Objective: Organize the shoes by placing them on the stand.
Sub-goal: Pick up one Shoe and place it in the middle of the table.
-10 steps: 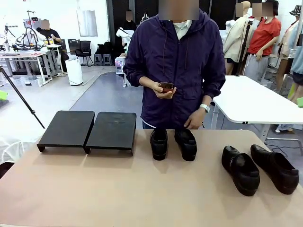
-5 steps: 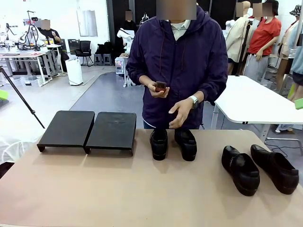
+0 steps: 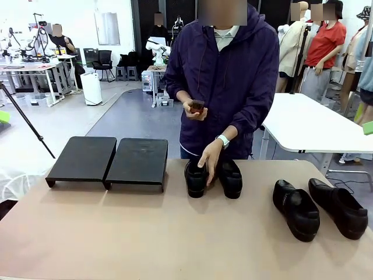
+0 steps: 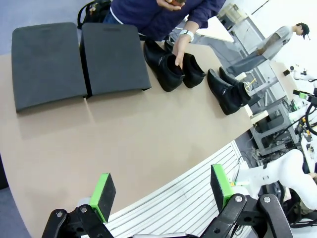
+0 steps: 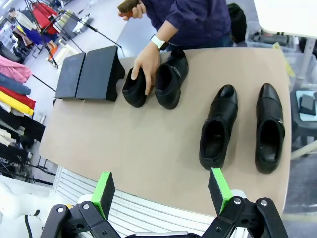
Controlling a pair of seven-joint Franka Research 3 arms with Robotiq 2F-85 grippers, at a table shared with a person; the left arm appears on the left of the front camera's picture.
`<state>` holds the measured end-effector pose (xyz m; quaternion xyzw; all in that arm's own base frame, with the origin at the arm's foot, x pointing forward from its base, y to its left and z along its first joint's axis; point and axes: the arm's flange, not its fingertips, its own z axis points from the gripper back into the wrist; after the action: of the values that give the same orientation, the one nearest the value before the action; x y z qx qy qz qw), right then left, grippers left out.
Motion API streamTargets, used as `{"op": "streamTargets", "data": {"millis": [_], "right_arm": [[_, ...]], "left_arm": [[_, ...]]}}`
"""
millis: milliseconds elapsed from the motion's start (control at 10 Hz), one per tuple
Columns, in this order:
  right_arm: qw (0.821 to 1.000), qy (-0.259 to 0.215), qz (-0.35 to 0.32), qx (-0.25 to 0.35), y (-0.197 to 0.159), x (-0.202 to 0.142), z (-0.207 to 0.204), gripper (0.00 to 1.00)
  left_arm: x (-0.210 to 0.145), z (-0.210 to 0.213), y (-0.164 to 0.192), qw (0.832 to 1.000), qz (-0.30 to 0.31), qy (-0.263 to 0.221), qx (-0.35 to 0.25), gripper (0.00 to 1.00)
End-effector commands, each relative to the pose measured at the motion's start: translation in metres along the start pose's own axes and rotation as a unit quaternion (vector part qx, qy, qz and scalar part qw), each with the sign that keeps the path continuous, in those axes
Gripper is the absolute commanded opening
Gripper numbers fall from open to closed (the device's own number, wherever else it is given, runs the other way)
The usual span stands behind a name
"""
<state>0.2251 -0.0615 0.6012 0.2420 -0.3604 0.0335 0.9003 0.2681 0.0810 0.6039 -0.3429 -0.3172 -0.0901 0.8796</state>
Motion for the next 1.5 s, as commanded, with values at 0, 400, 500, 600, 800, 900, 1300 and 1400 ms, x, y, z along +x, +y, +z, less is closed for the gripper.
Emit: {"op": "streamTargets", "data": {"millis": [0, 400, 500, 600, 800, 900, 1300, 1400], "right_arm": [[1.0, -0.002, 0.005, 0.015, 0.003, 0.001, 0.0, 1.0], [0.998, 0.027, 0.014, -0.061, 0.001, 0.014, -0.032, 1.0], [0.994, 0.038, 0.024, -0.096, -0.002, 0.018, -0.046, 1.0], [0.989, 0.063, 0.036, -0.131, -0.007, 0.018, -0.066, 1.0], [0.981, 0.084, 0.029, -0.173, -0.02, 0.015, -0.094, 1.0], [0.975, 0.085, 0.031, -0.201, -0.028, 0.015, -0.106, 1.0], [0.976, 0.104, 0.039, -0.189, -0.04, 0.022, -0.121, 1.0], [0.977, 0.096, 0.039, -0.189, -0.042, 0.025, -0.129, 1.0]], "left_arm": [[0.002, 0.0, -0.001, 1.0, -0.003, -0.002, -0.01, 1.0], [0.002, 0.0, -0.001, 1.0, -0.003, -0.002, -0.01, 1.0], [0.002, 0.0, -0.001, 1.0, -0.003, -0.002, -0.01, 1.0], [0.002, 0.0, -0.001, 1.0, -0.003, -0.002, -0.01, 1.0], [0.002, 0.0, -0.001, 1.0, -0.003, -0.002, -0.01, 1.0], [0.002, 0.0, -0.001, 1.0, -0.003, -0.002, -0.01, 1.0], [0.002, 0.0, -0.001, 1.0, -0.003, -0.002, -0.01, 1.0], [0.002, 0.0, -0.001, 1.0, -0.003, -0.002, -0.01, 1.0]]}}
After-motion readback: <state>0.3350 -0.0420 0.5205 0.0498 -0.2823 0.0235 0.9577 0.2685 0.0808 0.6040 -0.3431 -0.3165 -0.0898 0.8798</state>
